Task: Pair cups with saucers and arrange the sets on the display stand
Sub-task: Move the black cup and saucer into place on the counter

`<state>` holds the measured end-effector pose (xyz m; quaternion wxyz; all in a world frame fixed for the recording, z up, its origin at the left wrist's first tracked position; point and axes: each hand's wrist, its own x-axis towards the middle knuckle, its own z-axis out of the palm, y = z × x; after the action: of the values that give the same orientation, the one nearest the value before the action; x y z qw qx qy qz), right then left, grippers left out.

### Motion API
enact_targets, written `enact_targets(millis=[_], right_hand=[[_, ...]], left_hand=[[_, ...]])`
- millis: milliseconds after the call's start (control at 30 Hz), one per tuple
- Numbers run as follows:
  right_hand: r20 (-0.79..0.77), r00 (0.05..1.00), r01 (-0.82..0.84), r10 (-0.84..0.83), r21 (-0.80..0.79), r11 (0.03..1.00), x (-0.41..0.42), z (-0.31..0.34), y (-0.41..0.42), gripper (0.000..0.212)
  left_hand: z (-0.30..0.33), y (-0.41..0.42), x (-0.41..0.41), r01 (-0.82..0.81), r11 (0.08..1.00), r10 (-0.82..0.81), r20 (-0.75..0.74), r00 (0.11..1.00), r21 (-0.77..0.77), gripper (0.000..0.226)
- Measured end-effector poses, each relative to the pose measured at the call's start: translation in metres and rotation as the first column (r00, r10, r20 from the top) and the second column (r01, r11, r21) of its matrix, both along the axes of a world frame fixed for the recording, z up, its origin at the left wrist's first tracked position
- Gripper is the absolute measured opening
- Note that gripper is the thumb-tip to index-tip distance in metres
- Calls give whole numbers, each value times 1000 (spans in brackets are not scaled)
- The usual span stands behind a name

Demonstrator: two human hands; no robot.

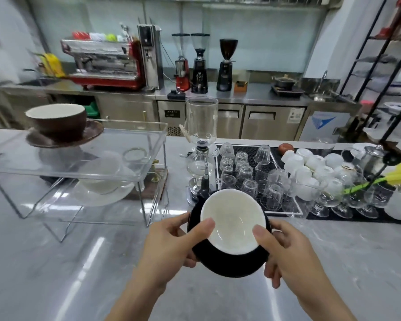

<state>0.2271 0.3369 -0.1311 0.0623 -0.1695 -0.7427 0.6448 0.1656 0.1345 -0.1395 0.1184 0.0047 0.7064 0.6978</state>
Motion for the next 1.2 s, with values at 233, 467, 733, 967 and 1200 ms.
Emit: enact_targets(millis=[233, 467, 733, 967, 1200], right_hand=[[-78, 996, -41, 45, 54, 998, -15, 49, -35, 65], [-129, 983, -117, 128, 92, 989, -34, 91, -53, 94], [-216, 953, -182, 212, 151, 972, -66, 116, -79, 61], [-225, 911, -295, 345, 227, 928, -105, 133, -106, 57], [-160, 862, -403, 481, 360, 841, -155, 148, -122, 47]], left_hand=[[48, -38, 0, -51, 998, 57, -138, 989, 45, 28], [84, -64, -10, -59, 997, 67, -231, 971, 44, 34], [113, -94, -28, -134, 989, 144, -250, 957, 56, 33], [127, -124, -45, -246, 964, 262, -220, 940, 97, 62], [134, -152, -68, -286, 957, 288, -165, 943, 35, 46]])
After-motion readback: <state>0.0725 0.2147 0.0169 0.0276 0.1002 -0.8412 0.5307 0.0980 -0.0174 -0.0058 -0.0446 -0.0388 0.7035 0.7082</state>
